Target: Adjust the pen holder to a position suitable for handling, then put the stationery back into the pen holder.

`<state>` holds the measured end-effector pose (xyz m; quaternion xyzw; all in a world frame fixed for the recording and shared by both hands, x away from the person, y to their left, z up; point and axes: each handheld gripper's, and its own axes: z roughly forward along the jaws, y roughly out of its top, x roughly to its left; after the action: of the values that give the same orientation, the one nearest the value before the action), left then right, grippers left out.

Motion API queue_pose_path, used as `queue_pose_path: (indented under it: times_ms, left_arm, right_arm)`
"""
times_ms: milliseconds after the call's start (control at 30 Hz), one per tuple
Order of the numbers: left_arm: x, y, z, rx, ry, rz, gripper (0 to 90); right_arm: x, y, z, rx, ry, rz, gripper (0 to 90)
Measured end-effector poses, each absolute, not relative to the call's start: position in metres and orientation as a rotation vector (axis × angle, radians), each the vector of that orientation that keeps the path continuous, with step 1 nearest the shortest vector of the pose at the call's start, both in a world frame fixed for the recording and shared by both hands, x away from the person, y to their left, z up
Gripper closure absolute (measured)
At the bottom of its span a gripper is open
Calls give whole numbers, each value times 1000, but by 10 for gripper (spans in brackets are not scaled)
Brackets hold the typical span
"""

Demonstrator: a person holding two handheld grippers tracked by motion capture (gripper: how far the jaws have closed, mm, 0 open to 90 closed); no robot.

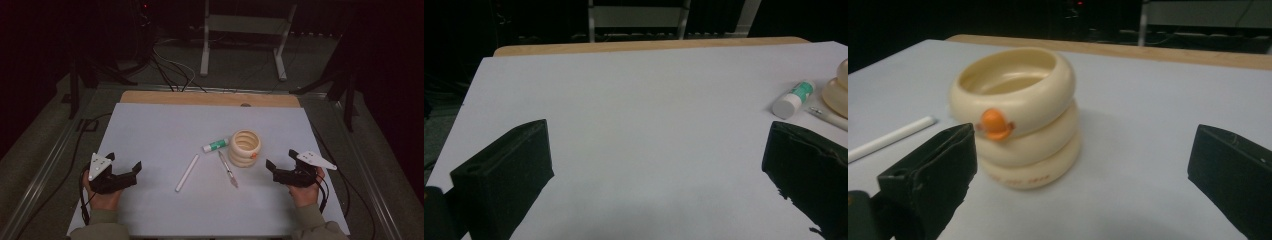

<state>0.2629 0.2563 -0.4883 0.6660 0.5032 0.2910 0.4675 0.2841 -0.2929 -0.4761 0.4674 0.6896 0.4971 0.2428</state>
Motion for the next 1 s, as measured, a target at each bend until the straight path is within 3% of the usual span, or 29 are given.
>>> queue_pose_path:
  times_ms: [700,1000]
  left_arm:
    - [264,252,-488,1655,1264,698,4]
    - [267,240,-466,1641,1235,669,4]
  right_arm:
    - [281,-288,-486,1148,1921,1325,2]
    - [283,-290,-487,1138,1931,1355,2]
